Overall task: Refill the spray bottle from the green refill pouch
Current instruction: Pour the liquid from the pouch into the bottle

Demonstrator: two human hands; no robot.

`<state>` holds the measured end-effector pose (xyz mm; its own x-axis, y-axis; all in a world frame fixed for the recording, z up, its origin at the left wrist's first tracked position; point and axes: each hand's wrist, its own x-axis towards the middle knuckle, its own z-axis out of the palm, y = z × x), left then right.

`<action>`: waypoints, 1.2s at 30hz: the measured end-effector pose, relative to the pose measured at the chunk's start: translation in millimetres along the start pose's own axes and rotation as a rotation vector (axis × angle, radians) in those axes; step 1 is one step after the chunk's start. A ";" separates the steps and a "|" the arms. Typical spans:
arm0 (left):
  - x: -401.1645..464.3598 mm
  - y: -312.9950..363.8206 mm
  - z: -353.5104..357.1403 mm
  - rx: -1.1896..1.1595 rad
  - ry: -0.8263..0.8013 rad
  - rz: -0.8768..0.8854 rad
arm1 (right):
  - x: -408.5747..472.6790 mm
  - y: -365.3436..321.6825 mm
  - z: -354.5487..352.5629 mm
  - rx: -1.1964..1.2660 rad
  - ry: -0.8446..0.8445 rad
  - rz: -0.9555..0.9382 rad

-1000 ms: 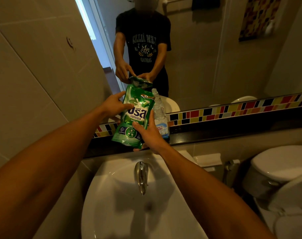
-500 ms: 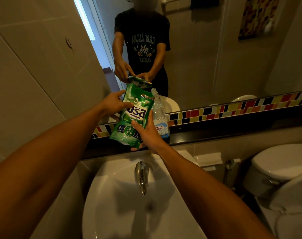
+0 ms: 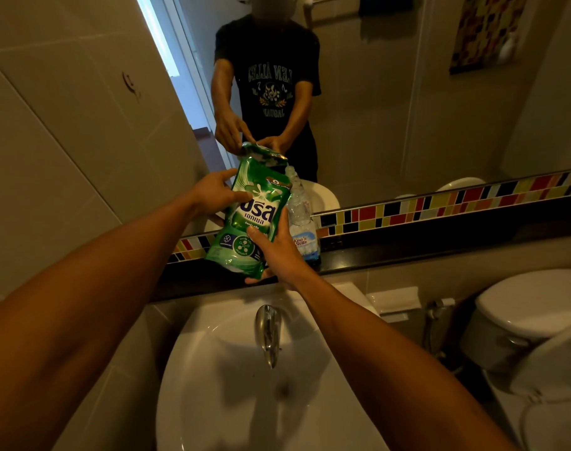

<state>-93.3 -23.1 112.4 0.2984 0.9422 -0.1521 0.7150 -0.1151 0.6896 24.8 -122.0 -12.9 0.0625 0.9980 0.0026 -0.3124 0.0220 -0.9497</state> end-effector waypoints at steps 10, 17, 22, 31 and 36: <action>-3.8 4.9 -2.0 0.030 0.004 -0.011 | -0.7 -1.1 1.4 -0.003 0.000 -0.024; -5.5 9.2 -3.9 0.036 0.008 -0.010 | 0.1 -1.3 2.3 0.047 -0.012 -0.026; -6.2 11.9 -5.6 0.047 0.008 -0.013 | 0.2 -2.2 1.7 0.083 -0.015 -0.022; -5.6 13.7 -7.6 0.063 0.001 -0.013 | -4.7 -8.0 4.3 0.107 -0.041 0.027; -6.1 15.6 -9.3 0.072 -0.005 -0.008 | -6.4 -10.4 6.9 0.114 -0.053 0.090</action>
<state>-89.9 -27.7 130.6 0.2952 0.9418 -0.1610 0.7611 -0.1299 0.6355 21.0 -128.2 -0.9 -0.0198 0.9979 -0.0616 -0.4203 -0.0642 -0.9051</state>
